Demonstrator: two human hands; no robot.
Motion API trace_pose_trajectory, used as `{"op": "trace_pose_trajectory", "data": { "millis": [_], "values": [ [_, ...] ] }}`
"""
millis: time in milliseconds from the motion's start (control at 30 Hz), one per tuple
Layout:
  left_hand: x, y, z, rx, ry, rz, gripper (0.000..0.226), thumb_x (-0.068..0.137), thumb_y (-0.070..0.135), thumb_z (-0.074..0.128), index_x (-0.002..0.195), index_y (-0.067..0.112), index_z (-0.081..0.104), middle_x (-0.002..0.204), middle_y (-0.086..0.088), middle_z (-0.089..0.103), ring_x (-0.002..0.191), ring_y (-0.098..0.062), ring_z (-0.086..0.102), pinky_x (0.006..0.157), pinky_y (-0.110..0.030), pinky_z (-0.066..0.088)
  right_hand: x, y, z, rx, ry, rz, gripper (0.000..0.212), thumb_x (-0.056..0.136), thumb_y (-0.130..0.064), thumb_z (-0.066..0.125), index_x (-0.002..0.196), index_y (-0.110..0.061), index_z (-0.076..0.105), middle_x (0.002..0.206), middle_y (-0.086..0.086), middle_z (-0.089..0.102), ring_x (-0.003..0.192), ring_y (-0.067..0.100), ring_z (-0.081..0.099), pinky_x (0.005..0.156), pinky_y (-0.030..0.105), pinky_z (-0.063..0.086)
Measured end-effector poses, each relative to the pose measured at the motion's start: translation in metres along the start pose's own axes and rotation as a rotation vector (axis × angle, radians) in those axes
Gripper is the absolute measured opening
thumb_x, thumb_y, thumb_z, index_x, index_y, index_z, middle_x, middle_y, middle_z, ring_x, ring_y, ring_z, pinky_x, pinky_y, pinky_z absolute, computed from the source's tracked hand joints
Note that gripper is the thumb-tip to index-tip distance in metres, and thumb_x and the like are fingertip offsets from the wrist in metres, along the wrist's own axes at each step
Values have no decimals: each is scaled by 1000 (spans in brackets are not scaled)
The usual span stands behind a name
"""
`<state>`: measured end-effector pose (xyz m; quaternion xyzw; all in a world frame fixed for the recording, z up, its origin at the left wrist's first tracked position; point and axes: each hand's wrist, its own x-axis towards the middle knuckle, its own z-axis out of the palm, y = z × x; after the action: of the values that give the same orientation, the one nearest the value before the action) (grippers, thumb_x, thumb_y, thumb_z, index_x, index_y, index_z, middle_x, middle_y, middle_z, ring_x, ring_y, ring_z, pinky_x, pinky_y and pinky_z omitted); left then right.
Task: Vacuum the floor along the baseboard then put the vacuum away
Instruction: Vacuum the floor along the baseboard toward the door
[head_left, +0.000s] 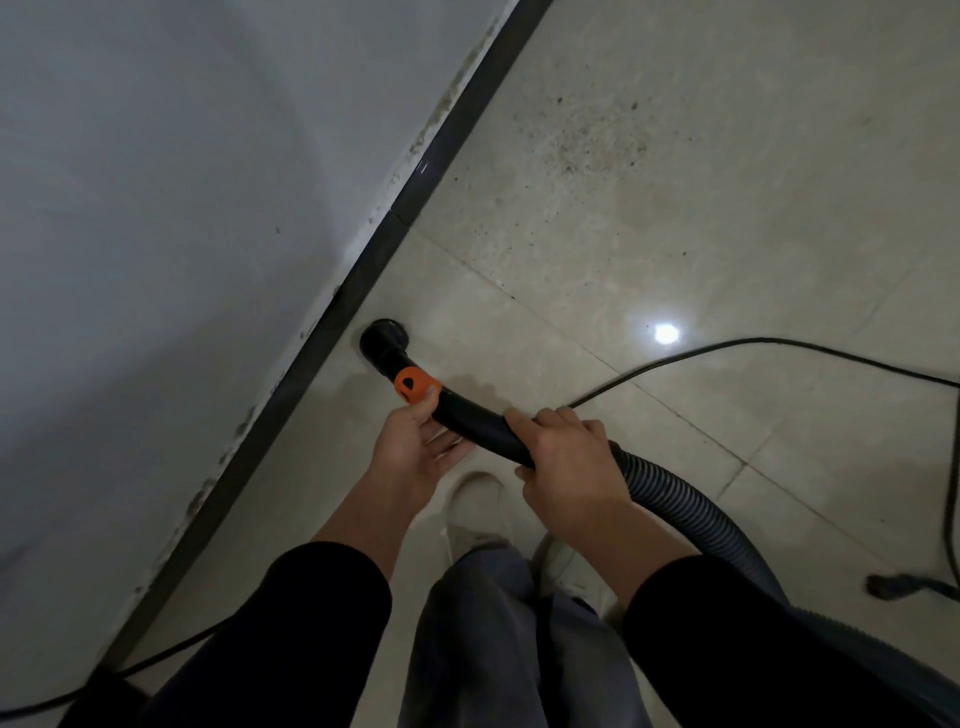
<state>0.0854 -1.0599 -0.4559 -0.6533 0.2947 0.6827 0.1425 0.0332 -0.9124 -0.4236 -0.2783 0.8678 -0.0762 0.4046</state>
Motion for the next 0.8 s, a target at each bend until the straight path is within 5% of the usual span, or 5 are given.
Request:
{"op": "trace_pose_trajectory", "data": {
  "millis": [200, 400, 633, 800],
  "values": [
    [-2, 4, 21, 23, -28, -10, 38, 98, 27, 54, 128, 4, 51, 124, -18, 62, 113, -32, 60, 98, -44, 49, -3, 14, -11, 57, 28, 41, 55, 91, -21, 57, 141, -26, 34, 121, 0, 54, 117, 22, 43, 97, 37, 31],
    [-11, -1, 71, 66, -83, -66, 40, 97, 25, 56, 131, 5, 51, 125, -18, 61, 110, -31, 60, 74, -35, 54, -19, 47, -29, 77, 56, 153, 56, 90, -24, 56, 142, -27, 34, 117, -1, 55, 115, 20, 45, 94, 36, 34],
    [-20, -21, 121, 114, -137, -125, 29, 93, 23, 62, 117, 7, 56, 112, -16, 64, 96, -29, 64, 84, -39, 54, -45, 89, -38, 105, 96, 260, 54, 86, -22, 59, 137, -29, 40, 106, -2, 57, 105, 20, 48, 88, 36, 36],
    [-24, -34, 136, 142, -163, -100, 23, 93, 24, 63, 110, 9, 57, 97, -11, 66, 87, -23, 65, 73, -34, 56, -55, 104, -35, 115, 143, 279, 51, 84, -19, 59, 132, -28, 44, 101, -1, 56, 101, 20, 48, 80, 33, 31]
  ]
}}
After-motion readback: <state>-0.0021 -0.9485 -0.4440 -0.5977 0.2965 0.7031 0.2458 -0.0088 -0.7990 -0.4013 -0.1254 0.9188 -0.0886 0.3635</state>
